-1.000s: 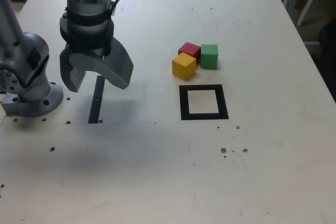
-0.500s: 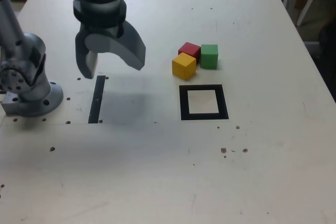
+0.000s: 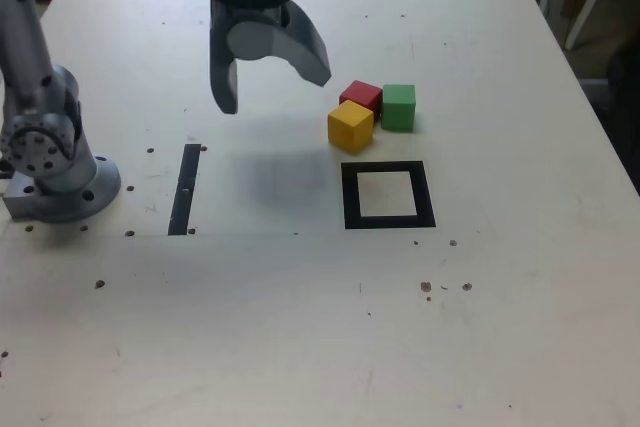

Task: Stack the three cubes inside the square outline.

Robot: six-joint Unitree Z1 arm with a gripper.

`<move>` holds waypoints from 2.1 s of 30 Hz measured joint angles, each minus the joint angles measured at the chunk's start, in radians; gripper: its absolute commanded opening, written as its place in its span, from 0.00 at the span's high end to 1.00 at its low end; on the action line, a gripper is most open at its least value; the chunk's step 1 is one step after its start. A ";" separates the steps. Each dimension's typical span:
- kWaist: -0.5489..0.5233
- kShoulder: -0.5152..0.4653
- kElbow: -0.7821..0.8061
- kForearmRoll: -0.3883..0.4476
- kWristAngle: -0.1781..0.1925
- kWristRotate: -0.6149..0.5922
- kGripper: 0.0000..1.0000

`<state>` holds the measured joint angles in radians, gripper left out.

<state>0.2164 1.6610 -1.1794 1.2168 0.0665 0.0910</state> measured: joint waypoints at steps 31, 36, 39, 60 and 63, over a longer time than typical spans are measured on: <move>0.261 0.415 -0.341 0.050 -0.017 -0.020 0.03; 0.272 0.449 -0.370 0.056 -0.022 -0.020 0.05; 0.275 0.461 -0.381 0.065 -0.026 -0.020 0.07; 0.258 0.503 -0.403 0.075 -0.065 -0.020 0.13; 0.251 0.508 -0.407 0.075 -0.071 -0.020 0.16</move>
<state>0.4678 2.1692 -1.5866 1.2918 -0.0048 0.0713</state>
